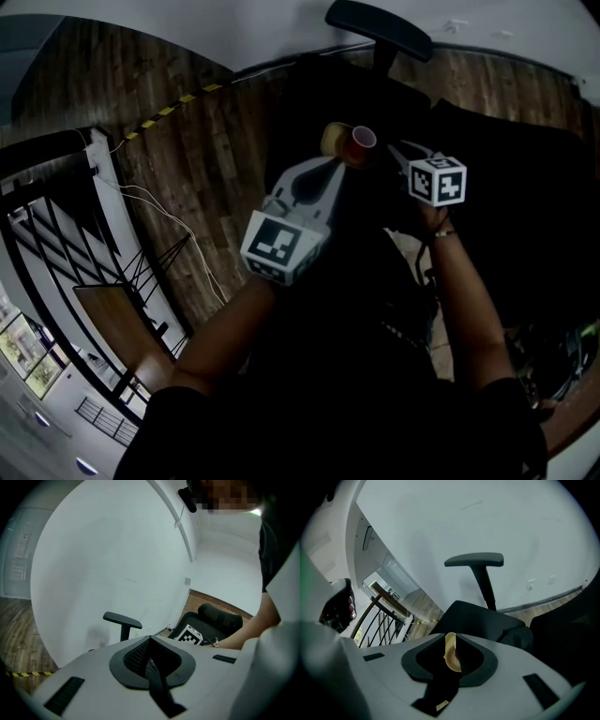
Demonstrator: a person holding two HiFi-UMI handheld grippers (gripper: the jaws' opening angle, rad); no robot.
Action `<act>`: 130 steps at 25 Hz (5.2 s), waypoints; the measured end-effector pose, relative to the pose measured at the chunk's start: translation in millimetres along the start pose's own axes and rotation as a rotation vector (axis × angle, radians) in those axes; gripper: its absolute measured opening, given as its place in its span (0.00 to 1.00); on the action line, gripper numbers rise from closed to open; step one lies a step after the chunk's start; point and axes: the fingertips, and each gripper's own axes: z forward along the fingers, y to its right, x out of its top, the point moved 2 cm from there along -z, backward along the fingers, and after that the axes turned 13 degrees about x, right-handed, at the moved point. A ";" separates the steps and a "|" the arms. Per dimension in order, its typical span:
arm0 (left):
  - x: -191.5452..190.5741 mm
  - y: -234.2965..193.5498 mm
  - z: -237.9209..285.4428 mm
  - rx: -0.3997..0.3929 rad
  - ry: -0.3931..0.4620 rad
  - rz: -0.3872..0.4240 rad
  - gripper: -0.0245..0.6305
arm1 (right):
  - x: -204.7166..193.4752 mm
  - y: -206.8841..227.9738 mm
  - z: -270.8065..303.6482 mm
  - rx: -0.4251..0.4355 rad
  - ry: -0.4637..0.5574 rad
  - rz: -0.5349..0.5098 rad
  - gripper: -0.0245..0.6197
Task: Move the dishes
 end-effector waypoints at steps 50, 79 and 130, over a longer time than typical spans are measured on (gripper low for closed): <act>-63.0 -22.2 6.6 0.029 -0.110 -0.026 0.03 | -91.7 66.5 108.2 0.002 -0.195 0.281 0.09; -12.1 -21.7 -114.7 -0.081 0.121 0.179 0.03 | -32.7 -140.6 -31.8 -0.075 0.001 0.085 0.09; -368.8 -105.0 -797.4 1.255 0.310 -0.418 0.03 | -415.5 -798.2 228.3 0.709 -0.752 -0.951 0.09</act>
